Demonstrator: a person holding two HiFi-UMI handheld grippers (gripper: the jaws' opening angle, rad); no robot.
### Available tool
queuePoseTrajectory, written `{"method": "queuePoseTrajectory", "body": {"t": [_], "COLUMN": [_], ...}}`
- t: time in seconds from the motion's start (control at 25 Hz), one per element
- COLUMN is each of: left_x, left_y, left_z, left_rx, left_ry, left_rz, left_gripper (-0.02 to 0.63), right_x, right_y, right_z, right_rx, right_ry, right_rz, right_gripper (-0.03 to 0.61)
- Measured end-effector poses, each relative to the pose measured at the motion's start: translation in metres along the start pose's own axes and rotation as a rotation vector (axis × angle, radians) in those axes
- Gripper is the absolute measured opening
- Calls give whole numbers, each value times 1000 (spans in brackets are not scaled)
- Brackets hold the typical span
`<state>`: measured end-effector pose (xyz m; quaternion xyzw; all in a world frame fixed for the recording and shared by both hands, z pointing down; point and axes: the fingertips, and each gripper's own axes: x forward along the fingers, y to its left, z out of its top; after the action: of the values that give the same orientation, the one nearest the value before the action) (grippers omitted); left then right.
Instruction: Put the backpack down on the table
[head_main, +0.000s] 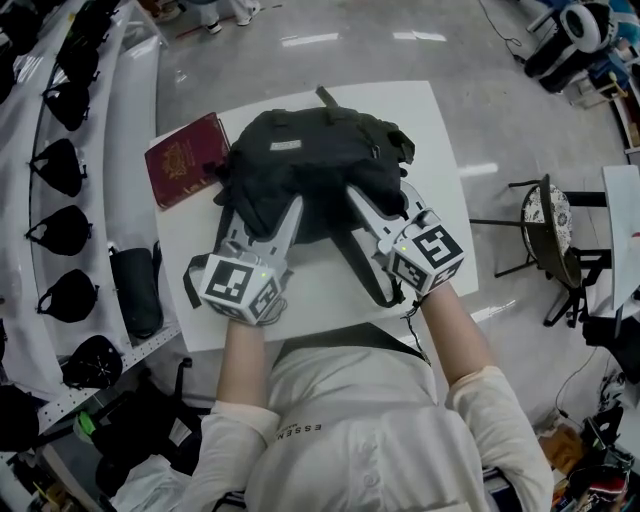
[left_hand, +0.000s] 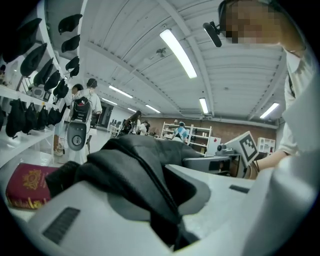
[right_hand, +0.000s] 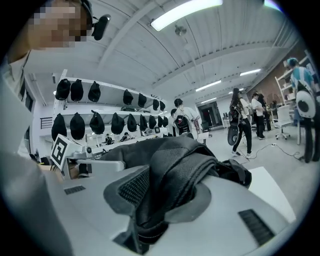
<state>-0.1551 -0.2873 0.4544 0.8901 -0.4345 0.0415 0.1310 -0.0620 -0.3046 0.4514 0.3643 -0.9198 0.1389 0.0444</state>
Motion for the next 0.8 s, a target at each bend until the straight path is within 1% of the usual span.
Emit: {"method": "queuePoseTrajectory", "body": {"t": [0.24, 0.36, 0.56, 0.68, 0.8], "left_x": [-27, -38, -53, -60, -66], "left_y": [-23, -34, -54, -62, -68], "left_z": [-26, -42, -71, -89, -105], "left_rx": [-61, -100, -155, -177, -181], "left_ry": [18, 41, 67, 79, 83], "left_rz": [-4, -7, 2, -5, -9], "left_gripper": [77, 78, 83, 84, 86], "right_x": [-26, -38, -59, -69, -76], "right_y": [21, 30, 40, 45, 49], "right_z": [-26, -41, -67, -85, -101], "right_rx": [33, 53, 71, 88, 104], "right_ry": [23, 43, 77, 99, 116], "right_rz": [15, 16, -1, -15, -21], "right_gripper": [111, 115, 124, 130, 135]}}
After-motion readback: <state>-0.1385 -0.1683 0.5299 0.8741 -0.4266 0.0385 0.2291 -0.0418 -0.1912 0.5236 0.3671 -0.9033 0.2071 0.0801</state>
